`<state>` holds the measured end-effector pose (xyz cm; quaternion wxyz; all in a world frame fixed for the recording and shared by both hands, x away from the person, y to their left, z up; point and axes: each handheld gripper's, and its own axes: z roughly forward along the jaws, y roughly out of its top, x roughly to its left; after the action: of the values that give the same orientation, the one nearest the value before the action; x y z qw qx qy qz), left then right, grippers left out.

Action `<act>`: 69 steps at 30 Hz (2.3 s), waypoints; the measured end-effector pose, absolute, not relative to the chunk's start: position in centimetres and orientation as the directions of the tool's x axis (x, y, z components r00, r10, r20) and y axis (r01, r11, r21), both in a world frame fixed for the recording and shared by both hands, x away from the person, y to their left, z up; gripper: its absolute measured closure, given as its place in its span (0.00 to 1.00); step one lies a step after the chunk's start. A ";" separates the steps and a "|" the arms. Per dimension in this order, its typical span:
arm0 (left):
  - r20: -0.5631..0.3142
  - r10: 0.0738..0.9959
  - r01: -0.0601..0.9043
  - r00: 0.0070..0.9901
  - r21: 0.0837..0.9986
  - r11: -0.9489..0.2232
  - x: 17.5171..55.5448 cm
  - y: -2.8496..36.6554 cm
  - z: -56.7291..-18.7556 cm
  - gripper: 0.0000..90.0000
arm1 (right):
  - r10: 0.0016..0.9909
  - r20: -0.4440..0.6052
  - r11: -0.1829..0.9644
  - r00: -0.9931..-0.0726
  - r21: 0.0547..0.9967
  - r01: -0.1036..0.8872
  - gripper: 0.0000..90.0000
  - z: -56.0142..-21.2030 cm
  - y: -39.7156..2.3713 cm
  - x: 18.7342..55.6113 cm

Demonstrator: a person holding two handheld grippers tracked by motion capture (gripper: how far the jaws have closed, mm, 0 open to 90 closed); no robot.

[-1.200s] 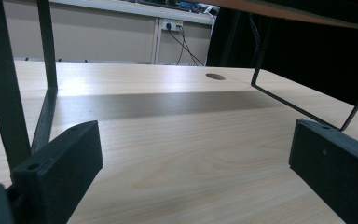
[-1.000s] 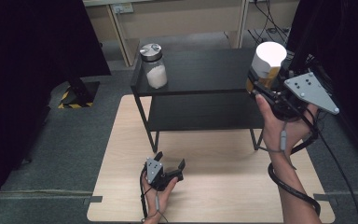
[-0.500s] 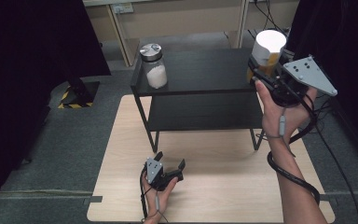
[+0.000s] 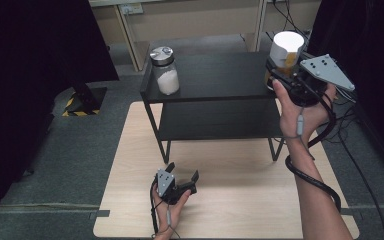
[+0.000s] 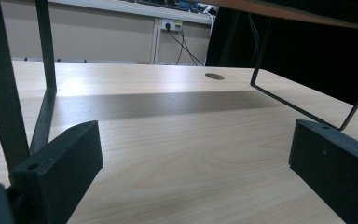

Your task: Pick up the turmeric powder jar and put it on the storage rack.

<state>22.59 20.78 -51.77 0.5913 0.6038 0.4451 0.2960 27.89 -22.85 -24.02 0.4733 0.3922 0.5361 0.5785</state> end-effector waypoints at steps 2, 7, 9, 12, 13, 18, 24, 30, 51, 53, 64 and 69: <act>-0.168 0.888 0.188 0.429 0.978 0.094 22.6 20.8 -51.8 0.02 | 0.969 -0.049 0.020 -0.241 0.993 -0.118 0.34 -24.1 -23.0 28.1; -0.167 0.888 0.187 0.429 0.978 0.093 22.6 20.8 -51.8 0.02 | 0.970 -0.042 0.016 -0.240 0.994 -0.107 0.34 -24.2 -23.2 28.4; -0.167 0.888 0.188 0.429 0.978 0.093 22.6 20.8 -51.7 0.02 | 0.970 -0.047 0.022 -0.240 0.994 -0.105 0.34 -24.1 -23.3 28.4; -0.167 0.887 0.188 0.430 0.978 0.093 22.6 20.8 -51.8 0.02 | 0.969 -0.046 0.021 -0.242 0.994 -0.105 0.34 -24.1 -23.3 28.5; -0.167 0.887 0.188 0.430 0.978 0.093 22.6 20.8 -51.8 0.02 | 0.969 -0.047 0.021 -0.243 0.994 -0.106 0.34 -24.1 -23.3 28.6; -0.172 0.886 0.186 0.431 0.978 0.100 22.6 20.8 -51.8 0.02 | 0.967 -0.026 0.001 -0.252 0.995 -0.098 0.34 -24.1 -23.6 28.7; -0.173 0.886 0.187 0.431 0.977 0.100 22.6 20.8 -51.8 0.02 | 0.967 -0.026 0.002 -0.254 0.996 -0.092 0.34 -23.9 -23.7 28.8; -0.174 0.886 0.187 0.431 0.977 0.101 22.6 20.8 -51.8 0.02 | 0.966 -0.020 -0.004 -0.257 0.996 -0.090 0.33 -23.9 -23.7 28.8; -0.169 0.886 0.185 0.433 0.978 0.096 22.6 20.8 -51.8 0.02 | 0.958 0.020 -0.041 -0.287 0.997 -0.068 0.08 -23.9 -24.6 28.6; -0.167 0.886 0.184 0.433 0.978 0.095 22.6 20.8 -51.8 0.02 | 0.956 0.017 -0.040 -0.293 0.996 -0.074 0.08 -24.0 -24.7 28.3; -0.165 0.886 0.183 0.434 0.979 0.092 22.6 20.8 -51.8 0.02 | 0.947 0.010 -0.043 -0.322 0.994 -0.098 0.08 -24.9 -25.2 27.1; -0.165 0.885 0.184 0.435 0.979 0.092 22.6 20.8 -51.8 0.02 | 0.941 0.002 -0.041 -0.339 0.993 -0.108 0.08 -25.5 -25.5 26.4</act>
<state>22.64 20.78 -51.81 0.5925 0.6054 0.4415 0.2960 26.44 -25.52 -25.53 0.4291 0.3829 0.5436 0.6113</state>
